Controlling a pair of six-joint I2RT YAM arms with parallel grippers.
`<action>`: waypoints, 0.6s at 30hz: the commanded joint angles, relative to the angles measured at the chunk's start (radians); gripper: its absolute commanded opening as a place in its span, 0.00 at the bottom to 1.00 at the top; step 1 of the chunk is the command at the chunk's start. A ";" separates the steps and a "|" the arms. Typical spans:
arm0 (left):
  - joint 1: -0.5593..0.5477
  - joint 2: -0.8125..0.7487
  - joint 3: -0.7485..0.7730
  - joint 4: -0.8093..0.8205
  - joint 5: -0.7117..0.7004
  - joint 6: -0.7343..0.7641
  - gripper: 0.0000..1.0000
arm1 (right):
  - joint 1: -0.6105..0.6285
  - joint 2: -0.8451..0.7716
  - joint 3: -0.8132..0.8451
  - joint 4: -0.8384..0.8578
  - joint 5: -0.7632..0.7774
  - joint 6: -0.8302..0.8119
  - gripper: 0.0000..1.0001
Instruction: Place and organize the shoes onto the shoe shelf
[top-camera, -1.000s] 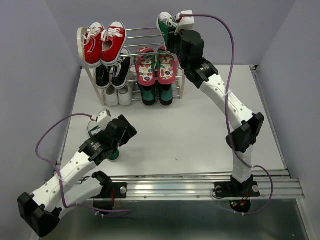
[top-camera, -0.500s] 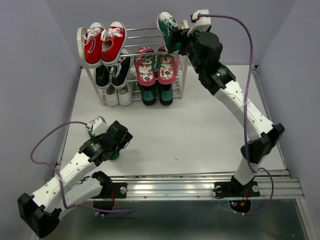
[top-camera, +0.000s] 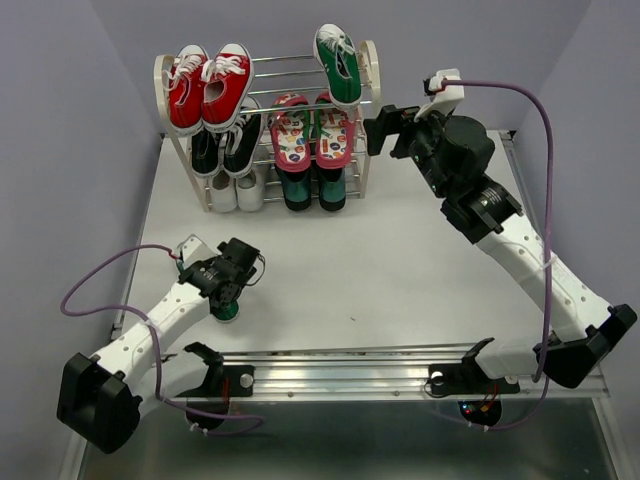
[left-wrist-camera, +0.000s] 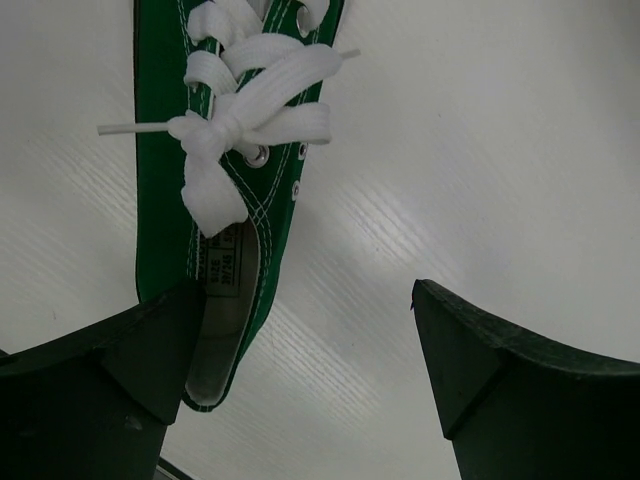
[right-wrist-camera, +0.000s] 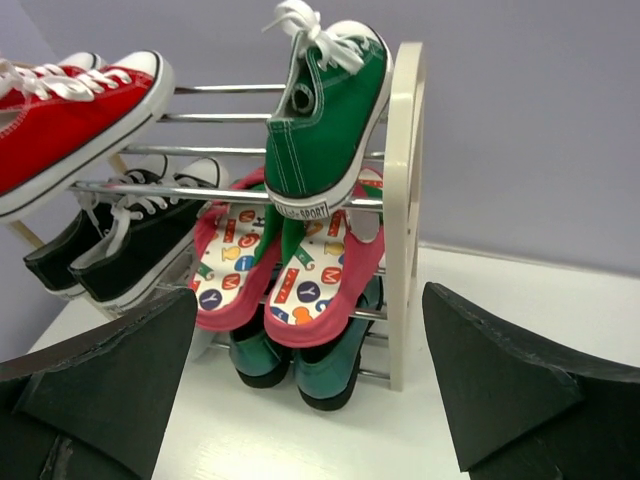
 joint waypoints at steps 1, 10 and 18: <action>0.045 0.017 -0.019 0.047 -0.063 0.034 0.96 | -0.005 -0.061 -0.064 0.026 0.039 0.050 1.00; 0.100 0.026 -0.035 0.264 0.058 0.313 0.00 | -0.005 -0.204 -0.173 0.049 0.141 0.090 1.00; 0.059 -0.090 -0.077 0.457 0.266 0.489 0.00 | -0.005 -0.308 -0.274 0.069 0.214 0.119 1.00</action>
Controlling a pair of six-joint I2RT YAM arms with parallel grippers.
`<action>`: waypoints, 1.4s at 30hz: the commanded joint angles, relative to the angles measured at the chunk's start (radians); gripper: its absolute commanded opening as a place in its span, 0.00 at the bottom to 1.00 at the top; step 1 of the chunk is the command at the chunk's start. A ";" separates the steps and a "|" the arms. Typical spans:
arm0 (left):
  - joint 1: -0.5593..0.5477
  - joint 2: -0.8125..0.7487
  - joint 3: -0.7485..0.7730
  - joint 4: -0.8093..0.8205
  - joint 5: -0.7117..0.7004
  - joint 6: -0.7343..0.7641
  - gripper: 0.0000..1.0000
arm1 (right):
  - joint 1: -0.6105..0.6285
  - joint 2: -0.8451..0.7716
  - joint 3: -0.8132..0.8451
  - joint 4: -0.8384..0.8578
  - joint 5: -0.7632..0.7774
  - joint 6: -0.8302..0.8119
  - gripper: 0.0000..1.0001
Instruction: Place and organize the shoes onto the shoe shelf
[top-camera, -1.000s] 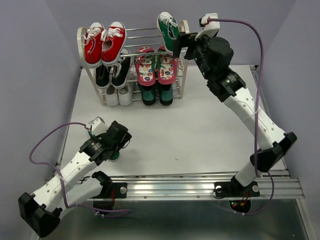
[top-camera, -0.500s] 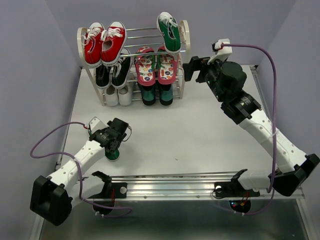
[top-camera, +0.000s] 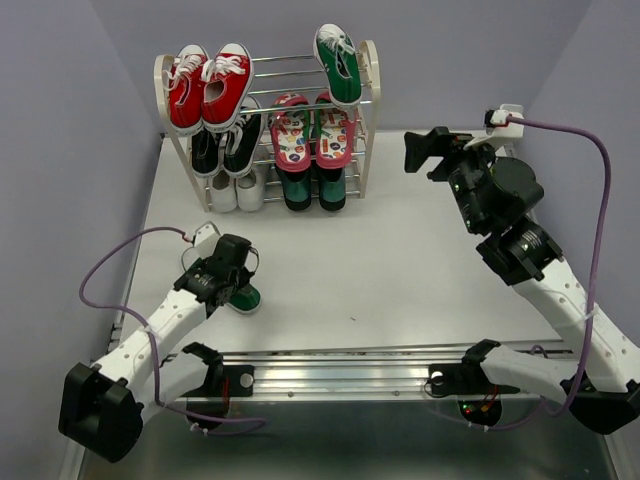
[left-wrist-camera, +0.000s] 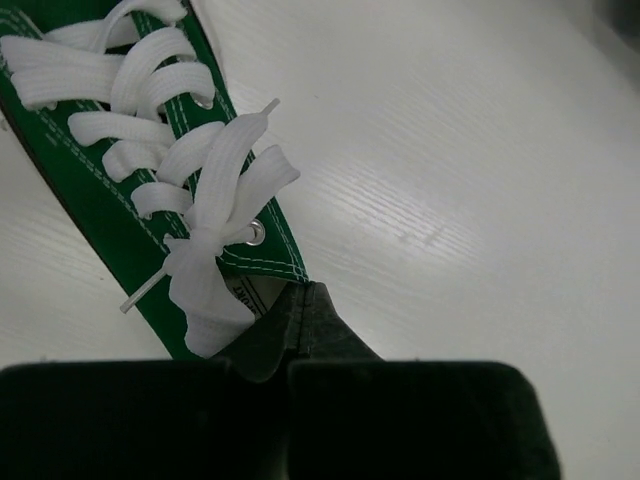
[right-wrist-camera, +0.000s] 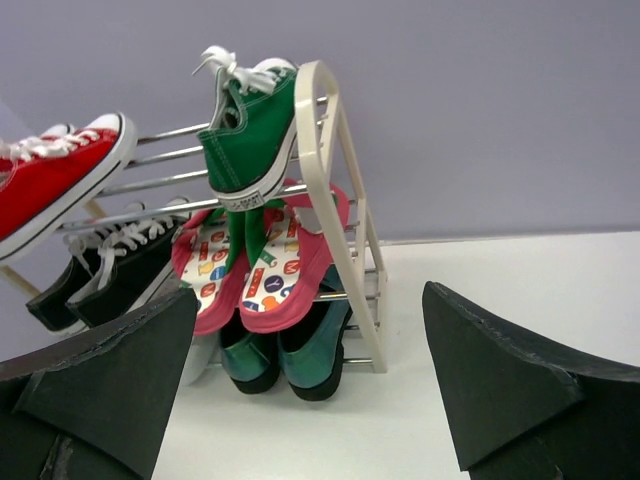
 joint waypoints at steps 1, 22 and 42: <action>-0.050 -0.080 -0.001 0.193 0.142 0.146 0.00 | -0.005 -0.039 -0.043 0.053 0.065 0.032 1.00; -0.746 0.317 0.256 0.483 0.067 0.400 0.00 | -0.005 -0.118 -0.207 0.010 0.183 0.137 1.00; -0.894 0.293 0.222 0.138 0.106 0.076 0.99 | -0.005 -0.180 -0.305 -0.091 0.205 0.209 1.00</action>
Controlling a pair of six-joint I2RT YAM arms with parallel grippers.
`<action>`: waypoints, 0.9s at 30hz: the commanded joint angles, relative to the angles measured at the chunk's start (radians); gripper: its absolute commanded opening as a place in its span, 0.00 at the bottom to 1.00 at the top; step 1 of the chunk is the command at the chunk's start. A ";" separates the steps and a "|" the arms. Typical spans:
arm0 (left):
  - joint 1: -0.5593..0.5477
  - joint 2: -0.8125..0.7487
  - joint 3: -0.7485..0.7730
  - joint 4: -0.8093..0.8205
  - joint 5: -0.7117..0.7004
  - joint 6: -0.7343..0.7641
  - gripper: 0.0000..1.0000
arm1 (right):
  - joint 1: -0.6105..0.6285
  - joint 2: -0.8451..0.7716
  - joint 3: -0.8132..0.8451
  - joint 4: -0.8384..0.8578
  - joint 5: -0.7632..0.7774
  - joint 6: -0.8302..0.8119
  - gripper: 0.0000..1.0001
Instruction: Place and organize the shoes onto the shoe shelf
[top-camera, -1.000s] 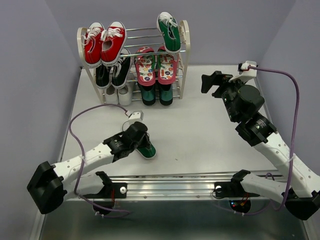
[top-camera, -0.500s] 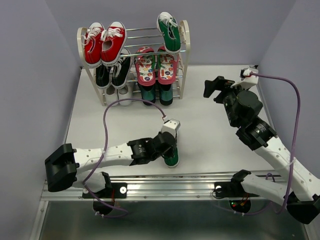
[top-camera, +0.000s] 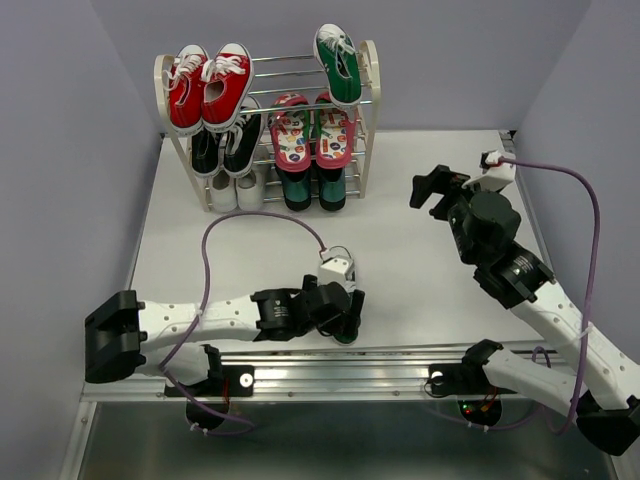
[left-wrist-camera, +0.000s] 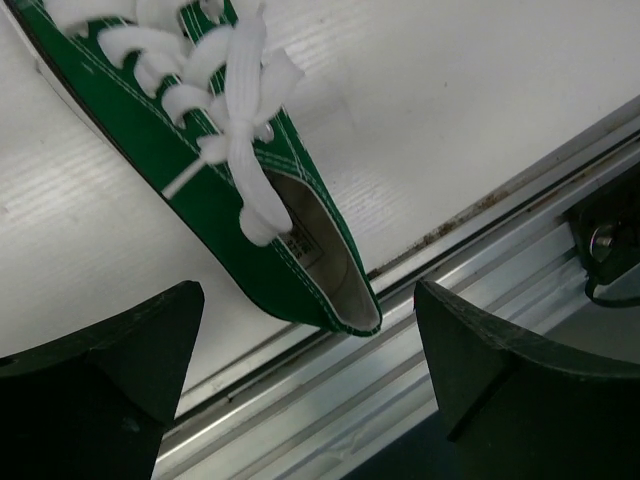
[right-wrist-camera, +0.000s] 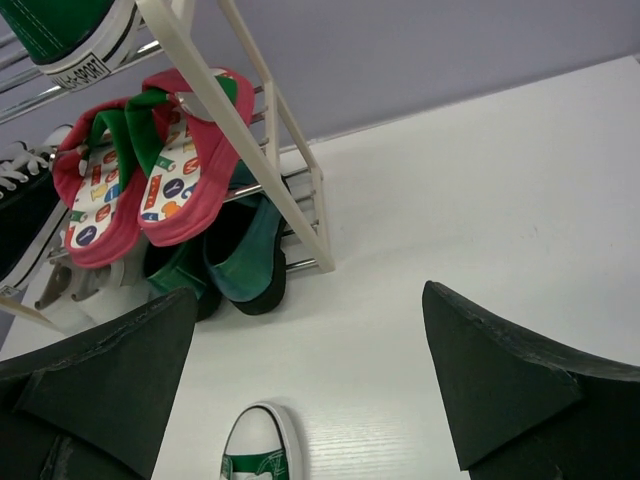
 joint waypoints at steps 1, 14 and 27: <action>-0.064 0.018 0.025 -0.109 0.012 -0.144 0.99 | -0.005 -0.019 -0.015 -0.006 0.019 0.020 1.00; -0.104 0.176 0.137 -0.229 -0.077 -0.310 0.99 | -0.005 -0.034 -0.049 -0.015 0.034 0.009 1.00; -0.099 0.326 0.284 -0.445 -0.135 -0.437 0.90 | -0.005 -0.065 -0.095 -0.017 0.067 0.002 1.00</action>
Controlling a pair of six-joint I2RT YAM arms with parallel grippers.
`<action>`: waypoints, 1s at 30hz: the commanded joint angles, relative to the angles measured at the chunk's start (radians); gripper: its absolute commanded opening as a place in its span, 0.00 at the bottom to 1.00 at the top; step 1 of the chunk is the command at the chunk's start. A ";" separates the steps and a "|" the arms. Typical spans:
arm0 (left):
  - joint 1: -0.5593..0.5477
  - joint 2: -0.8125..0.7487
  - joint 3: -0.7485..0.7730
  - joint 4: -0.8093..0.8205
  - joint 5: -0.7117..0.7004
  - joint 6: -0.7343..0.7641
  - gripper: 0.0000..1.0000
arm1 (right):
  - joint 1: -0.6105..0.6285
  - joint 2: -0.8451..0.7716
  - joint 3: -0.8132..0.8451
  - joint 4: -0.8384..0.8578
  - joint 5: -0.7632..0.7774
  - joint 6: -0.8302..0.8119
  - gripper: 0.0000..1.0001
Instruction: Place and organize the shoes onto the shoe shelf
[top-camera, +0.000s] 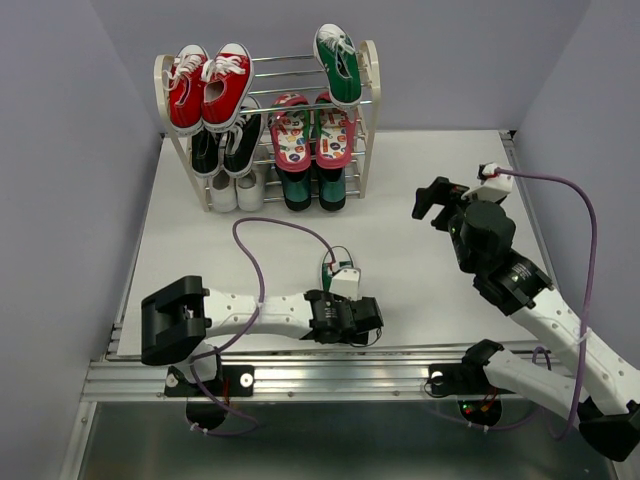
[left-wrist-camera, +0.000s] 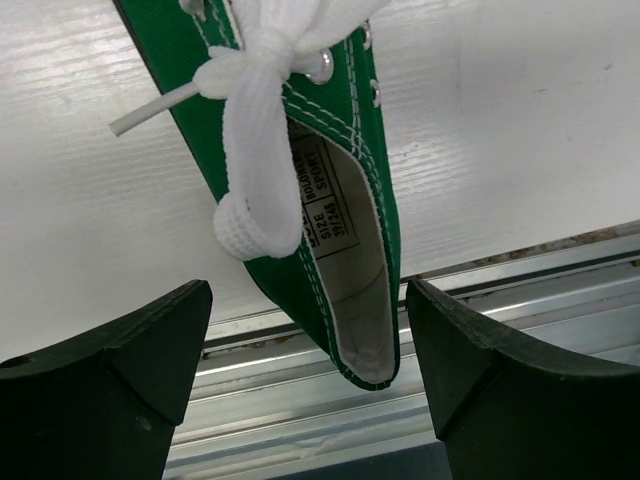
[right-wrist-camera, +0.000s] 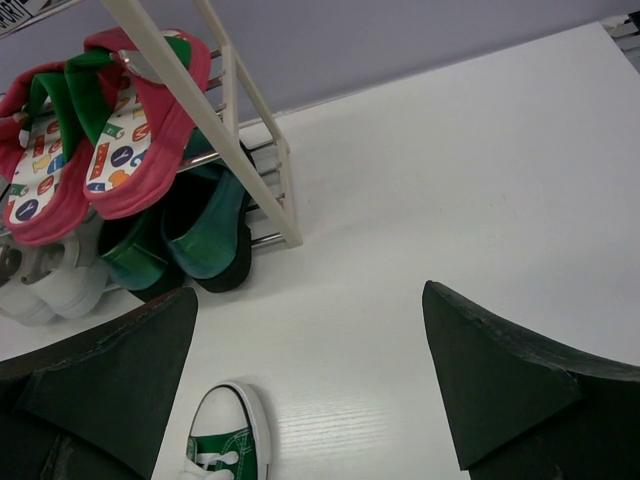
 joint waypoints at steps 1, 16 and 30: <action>0.009 0.013 0.061 -0.113 -0.052 -0.064 0.88 | -0.005 -0.024 -0.014 0.020 0.032 -0.011 1.00; 0.089 0.032 0.028 -0.027 0.012 0.001 0.54 | -0.005 -0.033 -0.053 0.005 0.038 -0.008 1.00; 0.029 -0.039 0.075 -0.125 -0.162 0.059 0.00 | -0.005 -0.051 -0.076 0.002 0.084 -0.014 1.00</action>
